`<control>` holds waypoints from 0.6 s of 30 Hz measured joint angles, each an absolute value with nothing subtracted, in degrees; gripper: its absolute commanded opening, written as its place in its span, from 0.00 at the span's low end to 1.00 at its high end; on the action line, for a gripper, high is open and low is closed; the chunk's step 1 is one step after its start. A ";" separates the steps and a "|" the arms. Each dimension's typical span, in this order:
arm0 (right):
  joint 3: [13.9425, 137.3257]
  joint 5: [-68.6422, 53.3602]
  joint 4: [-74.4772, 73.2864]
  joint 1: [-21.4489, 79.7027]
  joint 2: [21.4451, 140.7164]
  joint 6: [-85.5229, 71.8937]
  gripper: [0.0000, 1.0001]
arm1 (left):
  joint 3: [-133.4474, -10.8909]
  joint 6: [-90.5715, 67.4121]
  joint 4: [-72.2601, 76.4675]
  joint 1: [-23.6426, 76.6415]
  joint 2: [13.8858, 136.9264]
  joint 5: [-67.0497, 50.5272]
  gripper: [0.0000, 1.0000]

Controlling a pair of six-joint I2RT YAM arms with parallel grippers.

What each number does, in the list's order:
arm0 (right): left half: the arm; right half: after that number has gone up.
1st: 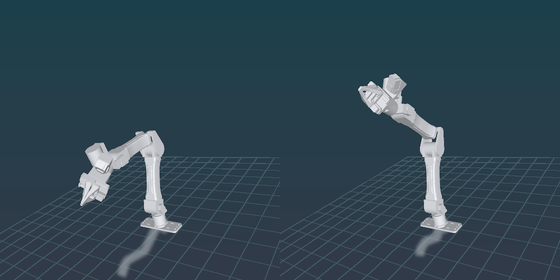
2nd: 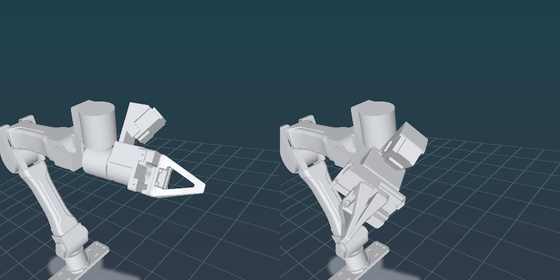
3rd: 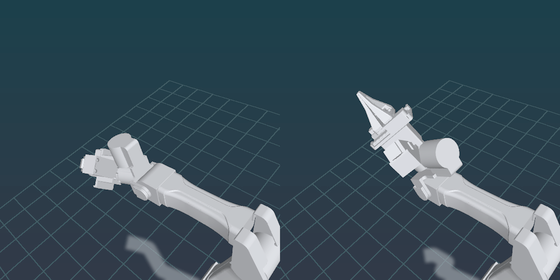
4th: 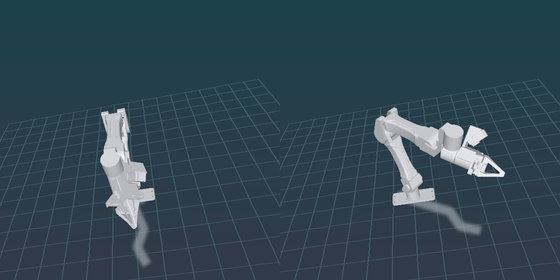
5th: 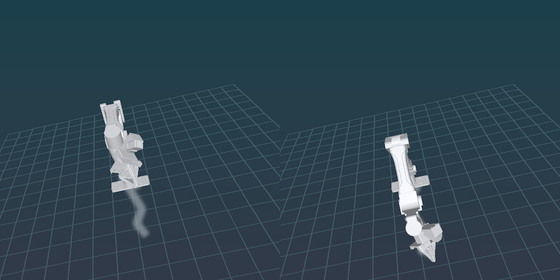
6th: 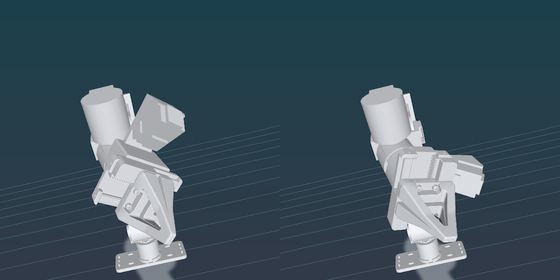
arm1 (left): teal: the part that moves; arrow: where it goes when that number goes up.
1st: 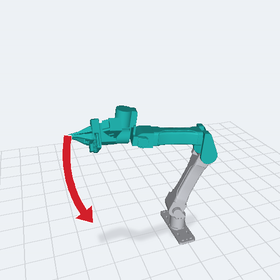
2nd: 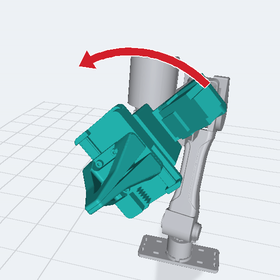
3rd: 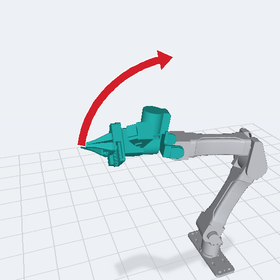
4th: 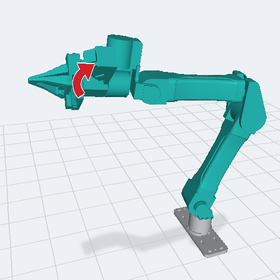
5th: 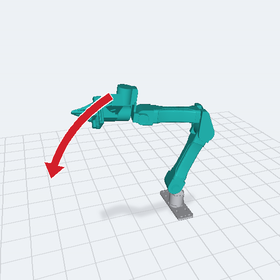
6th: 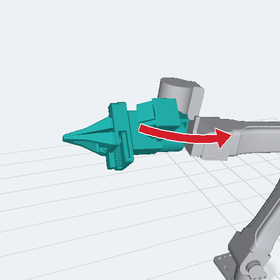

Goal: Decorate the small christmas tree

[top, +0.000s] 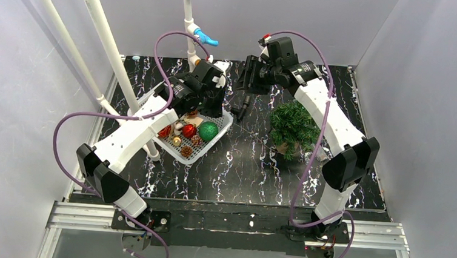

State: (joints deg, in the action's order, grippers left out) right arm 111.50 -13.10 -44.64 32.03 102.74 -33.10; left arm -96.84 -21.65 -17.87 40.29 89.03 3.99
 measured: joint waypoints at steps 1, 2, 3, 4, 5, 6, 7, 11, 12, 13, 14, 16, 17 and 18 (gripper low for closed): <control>111.50 -13.52 -44.42 32.03 103.24 -33.34 0.58 | -96.79 -21.65 -17.82 40.29 88.97 3.95 0.00; 111.53 -13.91 -44.21 32.03 103.77 -33.61 0.56 | -96.68 -21.67 -17.80 40.29 88.88 3.88 0.00; 111.55 -14.26 -43.94 32.03 104.44 -33.98 0.54 | -96.44 -21.67 -17.78 40.29 88.71 3.81 0.00; 111.55 -14.63 -43.57 32.03 105.21 -34.33 0.50 | -96.25 -21.67 -17.85 40.29 88.51 3.79 0.00; 111.55 -15.00 -43.40 32.03 105.95 -34.57 0.46 | -96.07 -21.67 -17.85 40.29 88.33 3.79 0.00; 111.55 -15.25 -43.31 32.03 106.45 -34.81 0.39 | -96.05 -21.67 -17.87 40.29 88.16 3.77 0.00; 111.55 -15.59 -43.27 32.03 107.04 -35.18 0.32 | -96.05 -21.67 -17.82 40.29 88.01 3.75 0.00; 111.55 -16.67 -42.35 32.03 107.59 -36.25 0.01 | -95.98 -21.76 -17.82 40.29 87.20 3.68 0.00; 111.55 -16.86 -41.82 32.03 107.59 -36.56 0.01 | -95.98 -21.87 -17.82 40.29 87.07 3.62 0.00; 111.55 -16.93 -41.43 32.03 107.59 -36.88 0.01 | -95.96 -21.93 -17.80 40.29 86.91 3.60 0.00; 111.55 -16.91 -41.36 32.03 107.59 -37.10 0.01 | -95.96 -21.96 -17.80 40.29 86.87 3.57 0.00; 111.55 -16.82 -41.34 32.03 107.57 -37.19 0.01 | -95.94 -22.11 -17.80 40.29 86.78 3.57 0.00; 111.55 -16.67 -41.34 32.03 107.50 -37.19 0.01 | -95.94 -22.13 -17.80 40.27 86.78 3.57 0.00; 111.53 -16.51 -41.34 32.03 107.46 -37.19 0.01 | -95.94 -22.15 -17.80 40.27 86.78 3.53 0.00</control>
